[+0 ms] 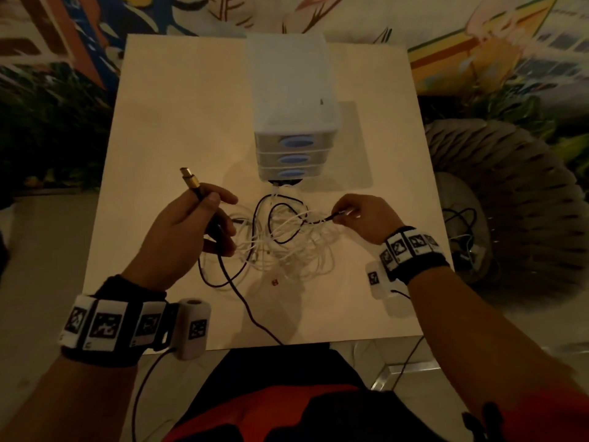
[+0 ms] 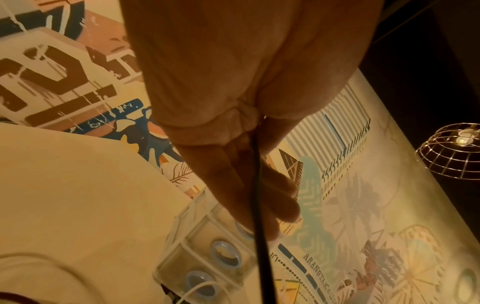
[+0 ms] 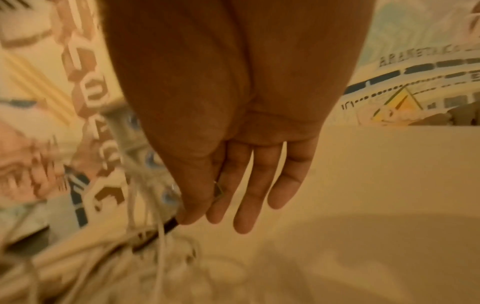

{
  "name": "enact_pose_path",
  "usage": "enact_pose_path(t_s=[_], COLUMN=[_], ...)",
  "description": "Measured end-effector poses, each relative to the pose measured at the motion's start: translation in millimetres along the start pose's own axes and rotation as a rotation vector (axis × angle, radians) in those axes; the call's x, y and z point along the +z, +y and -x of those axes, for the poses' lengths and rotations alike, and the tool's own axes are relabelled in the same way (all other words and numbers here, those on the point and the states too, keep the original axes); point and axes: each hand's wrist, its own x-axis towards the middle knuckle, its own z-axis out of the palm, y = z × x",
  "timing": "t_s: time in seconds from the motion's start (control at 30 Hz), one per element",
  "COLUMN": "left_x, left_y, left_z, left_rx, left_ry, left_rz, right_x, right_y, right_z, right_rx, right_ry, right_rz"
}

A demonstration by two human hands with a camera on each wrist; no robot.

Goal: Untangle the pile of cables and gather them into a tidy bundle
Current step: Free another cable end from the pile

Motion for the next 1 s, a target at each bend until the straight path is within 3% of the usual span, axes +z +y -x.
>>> enact_pose_path(t_s=[0.1,0.23,0.4,0.63,0.77,1.0], left_x=[0,13,41,76,87,95], left_y=[-4,-20,-49,-62,-65,-76], left_z=[-8,-33,-79,-116,-127,-134], left_rx=[0.028,-0.014,-0.078,-0.008,0.081,0.155], left_ry=[0.013,0.033,-0.040,-0.213,-0.316,-0.265], left_rz=[-0.012,-0.044,-0.342,-0.679,-0.844,-0.930], right_x=[-19,-14,7,27,29,29], right_y=[-9,-10,-4,10,7,12], right_z=[12,16,10,-1,-6,-15], right_rx=[-0.084,-0.062,0.025,0.169,0.160,0.135], right_ry=[0.101,0.118,0.088,0.079,-0.009,-0.013], right_rz=[-0.134,-0.329,-0.505,-0.642,-0.737,-0.699])
